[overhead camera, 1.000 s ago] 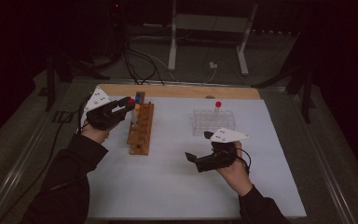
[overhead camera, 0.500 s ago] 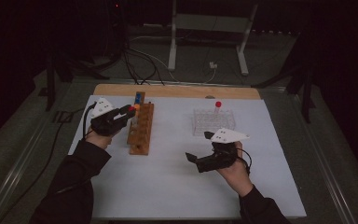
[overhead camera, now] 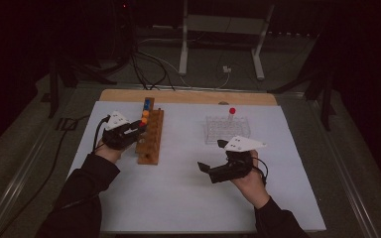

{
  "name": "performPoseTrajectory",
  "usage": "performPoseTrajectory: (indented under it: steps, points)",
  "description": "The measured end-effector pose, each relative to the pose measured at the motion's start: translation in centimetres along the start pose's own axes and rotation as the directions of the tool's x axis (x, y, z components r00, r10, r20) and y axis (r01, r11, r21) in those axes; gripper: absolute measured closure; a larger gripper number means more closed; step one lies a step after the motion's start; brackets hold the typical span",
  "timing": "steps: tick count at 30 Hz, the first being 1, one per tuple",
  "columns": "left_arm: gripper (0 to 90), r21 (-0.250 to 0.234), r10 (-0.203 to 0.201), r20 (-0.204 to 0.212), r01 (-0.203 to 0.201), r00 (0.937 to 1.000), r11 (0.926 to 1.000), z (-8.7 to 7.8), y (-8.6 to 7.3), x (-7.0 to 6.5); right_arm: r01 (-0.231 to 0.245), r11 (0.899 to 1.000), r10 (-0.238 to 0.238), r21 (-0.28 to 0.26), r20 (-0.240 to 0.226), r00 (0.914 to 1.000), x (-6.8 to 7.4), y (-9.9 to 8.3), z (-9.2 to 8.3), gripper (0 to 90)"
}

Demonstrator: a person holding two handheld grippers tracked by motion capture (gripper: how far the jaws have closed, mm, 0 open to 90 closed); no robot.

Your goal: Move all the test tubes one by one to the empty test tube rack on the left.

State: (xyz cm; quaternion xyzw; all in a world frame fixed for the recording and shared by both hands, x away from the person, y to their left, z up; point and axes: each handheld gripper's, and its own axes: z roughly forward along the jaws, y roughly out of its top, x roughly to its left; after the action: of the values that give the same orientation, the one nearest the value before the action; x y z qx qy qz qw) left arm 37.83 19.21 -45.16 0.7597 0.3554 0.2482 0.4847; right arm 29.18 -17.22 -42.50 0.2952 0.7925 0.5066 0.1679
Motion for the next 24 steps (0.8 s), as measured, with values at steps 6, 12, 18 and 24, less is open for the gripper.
performPoseTrajectory:
  steps: [6, 12, 18, 24]
  points:
    - [71.1, 0.022, 0.013, 0.007, -0.013, 0.9999, 0.9997, 0.0, 0.1, -0.1, -0.002, 1.0, 0.002, -0.001, -0.002, 1.0, -0.1, 0.1, -0.1, 0.0]
    - [44.1, 0.008, 0.008, 0.059, -0.009, 0.9982, 0.9999, -0.8, 0.4, -0.4, 0.009, 1.0, -0.009, -0.014, 0.009, 0.9999, -0.5, 0.5, -0.4, 0.0]
    - [14.7, -0.009, 0.027, 0.093, -0.026, 0.9953, 0.9996, -2.5, 0.5, -1.8, -0.011, 0.999, 0.014, -0.037, 0.076, 0.997, -3.1, 1.1, -0.7, 0.0]
    - [3.2, -0.04, 0.04, 0.14, -0.035, 0.9893, 0.9986, -4.3, 0.7, -3.1, -0.052, 0.998, 0.059, -0.046, 0.172, 0.9833, -7.4, 0.9, -0.1, 0.0]
